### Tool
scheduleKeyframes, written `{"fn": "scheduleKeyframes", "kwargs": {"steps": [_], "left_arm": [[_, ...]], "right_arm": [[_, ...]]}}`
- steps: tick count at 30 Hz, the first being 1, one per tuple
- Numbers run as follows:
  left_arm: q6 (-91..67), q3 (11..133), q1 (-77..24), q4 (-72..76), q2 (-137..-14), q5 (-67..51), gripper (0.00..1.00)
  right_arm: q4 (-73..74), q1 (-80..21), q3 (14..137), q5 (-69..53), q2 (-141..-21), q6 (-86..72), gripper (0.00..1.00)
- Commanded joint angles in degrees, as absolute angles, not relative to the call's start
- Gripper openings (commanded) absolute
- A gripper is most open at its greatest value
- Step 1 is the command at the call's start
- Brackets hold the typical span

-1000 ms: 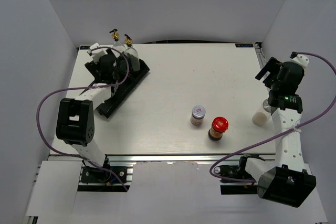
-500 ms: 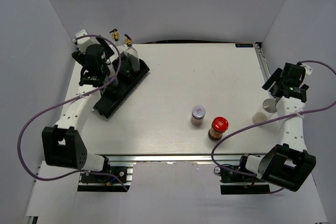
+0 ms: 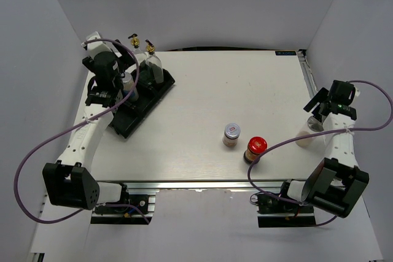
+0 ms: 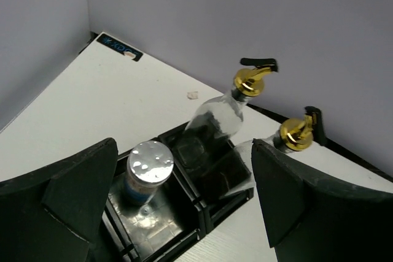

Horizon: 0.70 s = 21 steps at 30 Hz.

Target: Organize the condiment bottles

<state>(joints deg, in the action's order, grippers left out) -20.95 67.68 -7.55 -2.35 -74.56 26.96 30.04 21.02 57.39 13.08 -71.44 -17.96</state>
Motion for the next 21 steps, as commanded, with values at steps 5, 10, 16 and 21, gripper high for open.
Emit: {"fn": "scheduleKeyframes", "kwargs": {"steps": [5, 10, 16, 21], "left_arm": [[-20.74, 72.07, -7.29, -3.08, -73.56, 18.73, 0.98], [-20.83, 71.90, -7.21, -2.55, -74.00, 13.02, 0.98], [-17.33, 73.30, -10.54, -0.97, -76.72, -4.61, 0.98], [-8.72, 75.32, -18.69, -1.49, -81.03, -16.24, 0.98]], "right_arm": [[29.71, 21.27, 54.85, 11.78, -70.58, -20.13, 0.85], [30.23, 21.27, 56.25, 11.16, -70.49, -19.69, 0.49], [29.00, 21.01, 61.16, 1.16, -70.22, -14.96, 0.15], [26.37, 16.01, 66.35, -11.94, -72.68, -9.76, 0.05]]}}
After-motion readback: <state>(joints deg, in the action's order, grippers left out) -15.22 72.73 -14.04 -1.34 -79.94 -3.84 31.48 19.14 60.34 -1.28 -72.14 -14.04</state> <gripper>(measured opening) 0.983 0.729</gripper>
